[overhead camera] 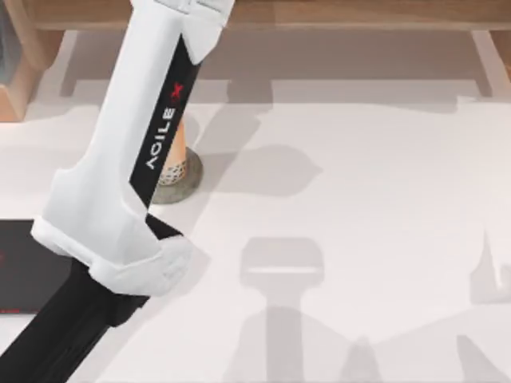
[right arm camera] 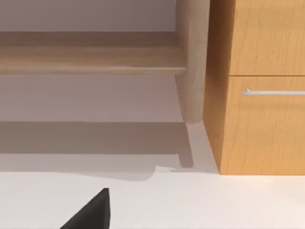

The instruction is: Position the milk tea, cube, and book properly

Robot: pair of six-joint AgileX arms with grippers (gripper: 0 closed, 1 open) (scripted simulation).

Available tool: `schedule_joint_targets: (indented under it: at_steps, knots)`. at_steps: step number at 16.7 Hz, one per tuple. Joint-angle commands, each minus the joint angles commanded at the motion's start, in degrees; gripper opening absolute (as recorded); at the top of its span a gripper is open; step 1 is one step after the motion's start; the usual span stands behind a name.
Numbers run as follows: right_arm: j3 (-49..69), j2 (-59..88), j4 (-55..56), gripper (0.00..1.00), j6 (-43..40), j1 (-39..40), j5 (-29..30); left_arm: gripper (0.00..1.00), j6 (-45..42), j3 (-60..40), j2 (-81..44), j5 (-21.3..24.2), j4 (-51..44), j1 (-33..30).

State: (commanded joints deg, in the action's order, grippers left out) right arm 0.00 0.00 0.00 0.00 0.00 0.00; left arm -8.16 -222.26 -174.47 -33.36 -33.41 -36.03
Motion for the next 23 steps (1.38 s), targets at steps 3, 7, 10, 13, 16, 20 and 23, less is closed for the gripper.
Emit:
schedule_joint_targets:
  at_steps: [3, 7, 10, 13, 16, 20, 23]
  knots:
    - [0.00, 0.00, 0.00, 1.00, 0.00, 0.00, 0.00, 1.00, -0.06, -1.16, -0.37, -0.21, -0.79, -0.21]
    - [0.00, 0.00, 0.00, 1.00, 0.00, 0.00, 0.00, 1.00, -0.01, -0.41, 0.35, 0.24, -0.31, 0.67]
    - [0.00, 0.00, 0.00, 1.00, 0.00, 0.00, 0.00, 1.00, 0.36, 4.81, 3.82, 3.46, 2.84, 5.29]
    - [0.00, 0.00, 0.00, 1.00, 0.00, 0.00, 0.00, 1.00, 1.37, 15.43, 10.33, 9.10, 9.37, 12.78]
    - [0.00, 0.00, 0.00, 1.00, 0.00, 0.00, 0.00, 1.00, 3.23, 30.85, 19.20, 15.84, 18.62, 21.49]
    - [0.00, 0.00, 0.00, 1.00, 0.00, 0.00, 0.00, 1.00, 6.63, 55.67, 32.57, 24.46, 33.12, 33.22]
    - [0.00, 0.00, 0.00, 1.00, 0.00, 0.00, 0.00, 1.00, 9.05, 75.65, 42.13, 30.11, 44.08, 40.85]
